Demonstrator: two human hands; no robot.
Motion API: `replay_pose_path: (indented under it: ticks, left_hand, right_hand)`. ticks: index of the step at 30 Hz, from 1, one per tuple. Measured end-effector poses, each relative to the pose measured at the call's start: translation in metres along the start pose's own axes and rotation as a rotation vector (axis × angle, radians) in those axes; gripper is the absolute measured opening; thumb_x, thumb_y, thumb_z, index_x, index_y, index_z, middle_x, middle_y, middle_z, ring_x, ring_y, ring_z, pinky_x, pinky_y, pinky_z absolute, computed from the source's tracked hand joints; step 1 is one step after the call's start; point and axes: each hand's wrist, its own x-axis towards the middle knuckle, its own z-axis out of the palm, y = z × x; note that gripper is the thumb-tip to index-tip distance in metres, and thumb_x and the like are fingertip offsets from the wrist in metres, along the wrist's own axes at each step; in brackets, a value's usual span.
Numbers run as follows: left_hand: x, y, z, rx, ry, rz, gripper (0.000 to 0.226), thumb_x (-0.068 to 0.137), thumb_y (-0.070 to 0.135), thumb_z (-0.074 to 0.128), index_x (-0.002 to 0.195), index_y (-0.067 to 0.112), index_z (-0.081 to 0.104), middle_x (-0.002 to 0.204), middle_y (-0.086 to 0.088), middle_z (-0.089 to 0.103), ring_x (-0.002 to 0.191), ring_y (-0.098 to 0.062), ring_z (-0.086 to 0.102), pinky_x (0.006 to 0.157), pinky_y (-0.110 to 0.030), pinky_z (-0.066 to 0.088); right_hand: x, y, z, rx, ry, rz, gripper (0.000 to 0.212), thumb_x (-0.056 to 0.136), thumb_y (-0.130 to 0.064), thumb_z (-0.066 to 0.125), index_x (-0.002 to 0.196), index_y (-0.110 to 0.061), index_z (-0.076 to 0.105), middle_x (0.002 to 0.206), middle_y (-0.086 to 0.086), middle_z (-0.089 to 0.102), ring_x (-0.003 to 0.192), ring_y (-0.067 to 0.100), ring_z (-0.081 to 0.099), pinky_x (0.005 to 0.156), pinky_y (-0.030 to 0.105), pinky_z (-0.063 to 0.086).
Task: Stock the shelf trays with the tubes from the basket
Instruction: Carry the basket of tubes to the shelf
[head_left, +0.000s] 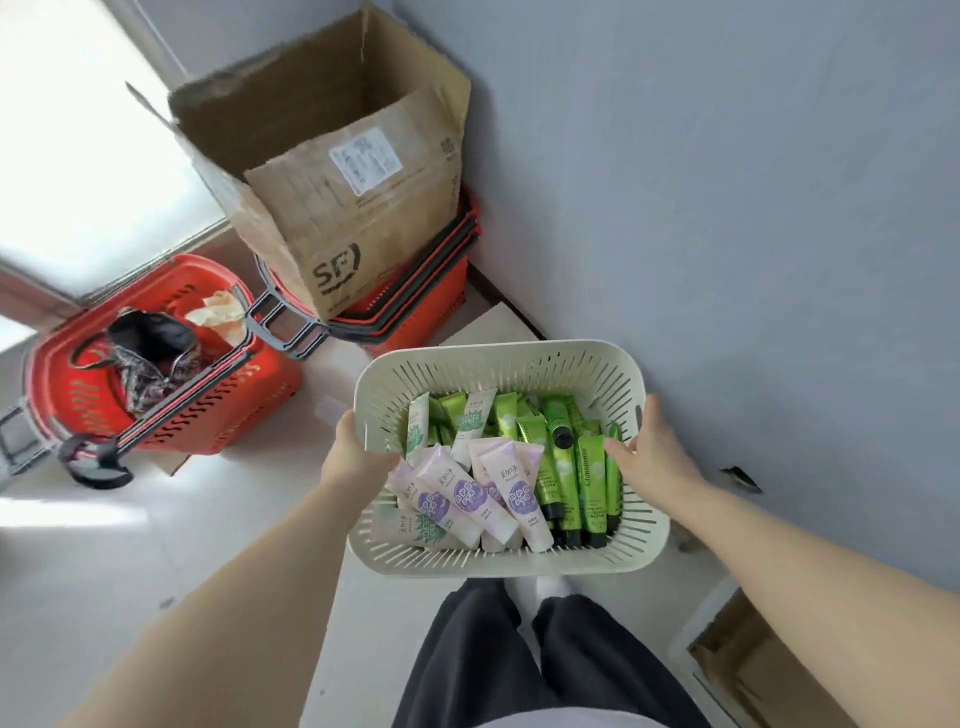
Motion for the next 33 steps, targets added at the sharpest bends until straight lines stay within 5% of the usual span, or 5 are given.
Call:
replay_pose_path:
  ticks: [10, 16, 22, 27, 33]
  left_hand:
    - [-0.14, -0.148, -0.06, -0.298, 0.358, -0.265, 0.084, 0.08, 0.006, 0.072, 0.148, 0.026, 0.026, 0.123, -0.002, 0.056, 0.103, -0.029, 0.06, 0.088, -0.048, 0.054]
    - [-0.246, -0.242, -0.084, -0.472, 0.569, -0.452, 0.065, 0.081, 0.009, 0.07, 0.134, 0.024, 0.036, 0.091, 0.007, 0.053, 0.086, -0.021, 0.059, 0.065, -0.032, 0.049]
    - [-0.36, -0.364, -0.084, -0.683, 0.767, -0.614, 0.061, 0.078, 0.01, 0.071, 0.128, 0.024, 0.039, 0.101, -0.001, 0.056, 0.091, -0.025, 0.058, 0.071, -0.035, 0.05]
    - [-0.455, -0.474, -0.066, -0.909, 0.9, -0.691, 0.052, 0.077, 0.008, 0.071, 0.123, 0.013, 0.049, 0.102, -0.007, 0.059, 0.083, -0.024, 0.056, 0.061, -0.03, 0.043]
    - [-0.572, -0.598, -0.046, -1.04, 1.009, -0.856, 0.054, 0.07, 0.021, 0.072, 0.119, 0.021, 0.049, 0.102, -0.007, 0.063, 0.076, -0.024, 0.055, 0.056, -0.027, 0.044]
  right_hand:
    - [-0.051, -0.082, 0.059, -0.186, -0.258, -0.395, 0.069, 0.09, -0.036, 0.055, 0.143, -0.02, 0.014, 0.1, 0.011, 0.048, 0.092, 0.029, 0.054, 0.082, 0.049, 0.048]
    - [-0.134, -0.139, 0.109, -0.332, -0.391, -0.645, 0.076, 0.093, -0.033, 0.056, 0.149, -0.018, 0.006, 0.131, 0.02, 0.052, 0.114, 0.037, 0.054, 0.091, 0.044, 0.046]
    - [-0.265, -0.173, 0.174, -0.484, -0.581, -0.868, 0.076, 0.096, -0.031, 0.052, 0.151, -0.015, 0.002, 0.142, 0.02, 0.041, 0.124, 0.036, 0.047, 0.097, 0.043, 0.042]
    - [-0.388, -0.178, 0.242, -0.551, -0.708, -1.062, 0.053, 0.096, -0.023, 0.055, 0.139, -0.013, 0.026, 0.125, 0.015, 0.056, 0.104, 0.032, 0.058, 0.078, 0.035, 0.046]
    - [-0.54, -0.154, 0.343, -0.658, -0.858, -1.222, 0.05, 0.096, -0.03, 0.053, 0.136, -0.014, 0.028, 0.113, 0.015, 0.06, 0.085, 0.027, 0.055, 0.07, 0.036, 0.044]
